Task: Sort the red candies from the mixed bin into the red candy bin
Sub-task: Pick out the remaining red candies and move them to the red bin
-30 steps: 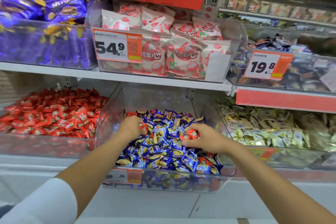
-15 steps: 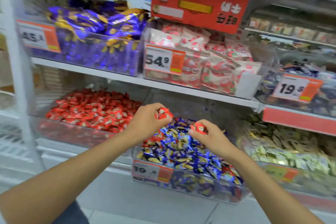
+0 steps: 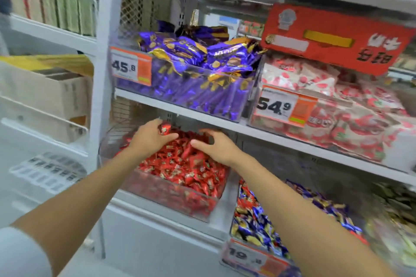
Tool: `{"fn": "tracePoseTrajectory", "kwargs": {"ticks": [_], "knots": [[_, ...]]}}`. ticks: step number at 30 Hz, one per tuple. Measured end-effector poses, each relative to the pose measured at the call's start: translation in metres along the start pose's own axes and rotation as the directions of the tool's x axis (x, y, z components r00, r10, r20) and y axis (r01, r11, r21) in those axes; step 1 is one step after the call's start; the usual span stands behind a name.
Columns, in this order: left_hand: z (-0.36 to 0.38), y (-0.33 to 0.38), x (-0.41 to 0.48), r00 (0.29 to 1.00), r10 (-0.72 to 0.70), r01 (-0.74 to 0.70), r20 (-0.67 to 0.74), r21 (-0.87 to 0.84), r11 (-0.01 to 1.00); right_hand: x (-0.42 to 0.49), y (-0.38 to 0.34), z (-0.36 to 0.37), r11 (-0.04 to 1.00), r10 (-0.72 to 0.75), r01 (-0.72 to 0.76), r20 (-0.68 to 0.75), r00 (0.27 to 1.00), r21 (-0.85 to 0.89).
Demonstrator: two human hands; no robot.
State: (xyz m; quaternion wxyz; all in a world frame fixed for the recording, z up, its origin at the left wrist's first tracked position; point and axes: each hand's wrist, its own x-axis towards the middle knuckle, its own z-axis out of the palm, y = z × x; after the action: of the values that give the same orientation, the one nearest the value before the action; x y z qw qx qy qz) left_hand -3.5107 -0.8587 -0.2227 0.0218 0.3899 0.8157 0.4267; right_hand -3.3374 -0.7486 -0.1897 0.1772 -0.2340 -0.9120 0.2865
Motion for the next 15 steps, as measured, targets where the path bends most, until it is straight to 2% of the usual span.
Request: {"fn": "tracePoseTrajectory", "kwargs": {"ticks": [2,5,7,10,12,15], "knots": [[0.010,-0.002,0.007,0.994,-0.035,0.034,0.105,0.015,0.999,-0.011,0.014,-0.010,0.999,0.010,-0.013,-0.058,0.998,-0.052],[0.031,-0.001,-0.005,0.988,-0.016,-0.007,0.153,0.153,0.988,-0.050,0.058,-0.034,0.996,0.026,-0.045,-0.238,0.971,-0.075],[0.046,0.015,-0.024,0.978,0.073,-0.089,0.195,0.071,0.993,-0.079,0.092,-0.047,0.988,0.087,-0.115,-0.254,0.963,-0.099],[0.065,0.055,-0.058,0.892,0.181,-0.135,0.415,-0.137,0.981,-0.099,0.132,-0.047,0.968,0.176,-0.178,-0.029,0.984,-0.176],[0.077,0.074,-0.076,0.817,0.205,-0.140,0.540,-0.159,0.977,-0.096,0.135,-0.034,0.962,0.194,-0.159,0.147,0.970,-0.220],[0.085,0.082,-0.089,0.798,0.198,-0.111,0.569,-0.184,0.977,-0.082,0.130,-0.005,0.954,0.204,-0.109,0.335,0.920,-0.280]]}}
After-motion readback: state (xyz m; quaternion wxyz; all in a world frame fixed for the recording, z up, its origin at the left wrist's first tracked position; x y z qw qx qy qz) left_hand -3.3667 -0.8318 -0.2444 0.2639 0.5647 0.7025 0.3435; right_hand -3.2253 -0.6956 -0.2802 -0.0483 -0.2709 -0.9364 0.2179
